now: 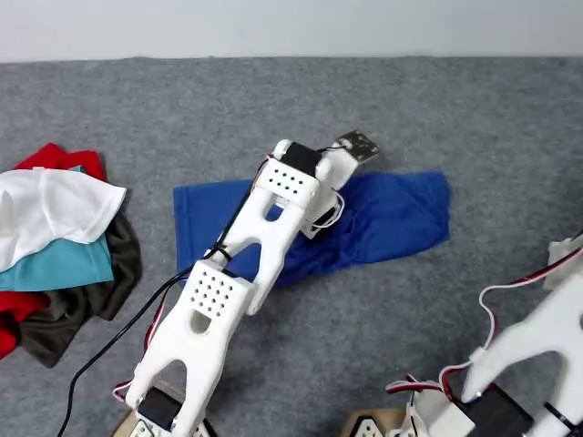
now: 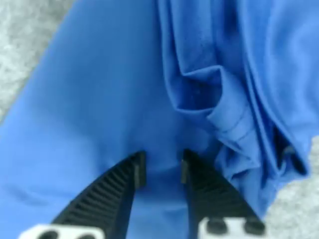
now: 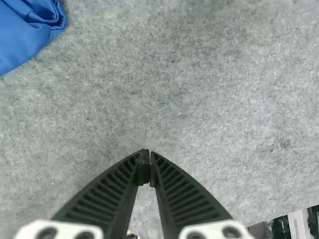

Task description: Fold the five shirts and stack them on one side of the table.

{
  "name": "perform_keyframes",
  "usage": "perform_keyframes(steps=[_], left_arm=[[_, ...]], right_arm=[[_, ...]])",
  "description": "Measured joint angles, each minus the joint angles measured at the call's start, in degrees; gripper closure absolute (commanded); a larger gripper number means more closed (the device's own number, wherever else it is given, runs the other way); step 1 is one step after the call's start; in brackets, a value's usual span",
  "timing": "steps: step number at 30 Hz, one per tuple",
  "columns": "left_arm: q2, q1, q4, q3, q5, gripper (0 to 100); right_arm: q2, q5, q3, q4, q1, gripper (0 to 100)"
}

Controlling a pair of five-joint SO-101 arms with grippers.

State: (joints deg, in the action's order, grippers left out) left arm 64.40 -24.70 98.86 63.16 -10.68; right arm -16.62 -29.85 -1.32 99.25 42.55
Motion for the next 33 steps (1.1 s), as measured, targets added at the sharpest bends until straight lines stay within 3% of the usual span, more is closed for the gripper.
perform_keyframes(steps=[6, 16, 26, 33], left_arm=[[-3.08, 1.49, 0.18, 2.11, 0.0, 88], [-12.66, -7.38, 0.26, -1.14, 0.0, 88], [-4.22, -1.76, -0.53, -3.6, 0.0, 88], [-5.1, -2.55, 0.0, 2.37, 0.0, 90]], right_arm=[[0.0, 0.0, 0.18, 0.0, 0.0, 98.7], [0.0, 0.0, 0.18, 0.0, 0.0, 98.7], [0.0, 0.0, 0.18, 0.0, 0.0, 98.7], [0.0, 0.0, 0.18, 0.0, 0.0, 98.7]])
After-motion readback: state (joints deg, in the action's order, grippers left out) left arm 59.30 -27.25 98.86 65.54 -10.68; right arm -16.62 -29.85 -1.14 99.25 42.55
